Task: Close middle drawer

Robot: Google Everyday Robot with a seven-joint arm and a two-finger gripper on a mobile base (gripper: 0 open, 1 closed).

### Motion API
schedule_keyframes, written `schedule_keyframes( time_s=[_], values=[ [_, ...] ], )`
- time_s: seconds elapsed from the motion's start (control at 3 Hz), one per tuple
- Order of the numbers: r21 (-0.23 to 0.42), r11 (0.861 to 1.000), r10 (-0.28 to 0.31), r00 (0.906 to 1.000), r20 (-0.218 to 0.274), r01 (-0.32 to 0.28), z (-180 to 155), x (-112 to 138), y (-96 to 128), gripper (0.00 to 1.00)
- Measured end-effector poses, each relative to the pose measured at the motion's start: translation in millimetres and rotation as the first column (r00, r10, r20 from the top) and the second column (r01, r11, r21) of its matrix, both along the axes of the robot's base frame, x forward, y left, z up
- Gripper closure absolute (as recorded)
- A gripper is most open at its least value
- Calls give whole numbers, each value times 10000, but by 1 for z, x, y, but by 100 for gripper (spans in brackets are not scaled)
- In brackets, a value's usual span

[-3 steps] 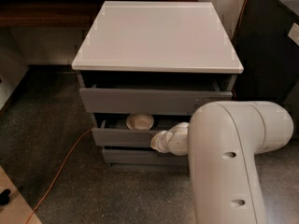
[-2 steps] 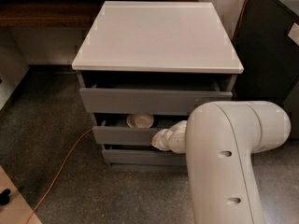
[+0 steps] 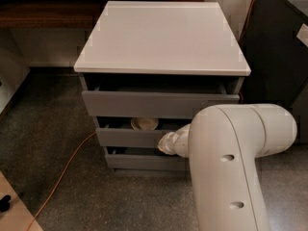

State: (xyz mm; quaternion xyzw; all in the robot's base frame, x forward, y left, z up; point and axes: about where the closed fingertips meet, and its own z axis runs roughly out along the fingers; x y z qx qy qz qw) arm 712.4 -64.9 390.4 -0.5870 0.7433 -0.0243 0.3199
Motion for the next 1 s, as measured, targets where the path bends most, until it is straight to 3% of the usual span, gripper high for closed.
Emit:
schedule_keyframes(
  time_s=[0.67,1.0],
  values=[
    [659,9963,587,9974,-417,-559,-17,-45,29,0],
    [678,9959,628,9969,-475,-595,-19,-49,31,0]
  ],
)
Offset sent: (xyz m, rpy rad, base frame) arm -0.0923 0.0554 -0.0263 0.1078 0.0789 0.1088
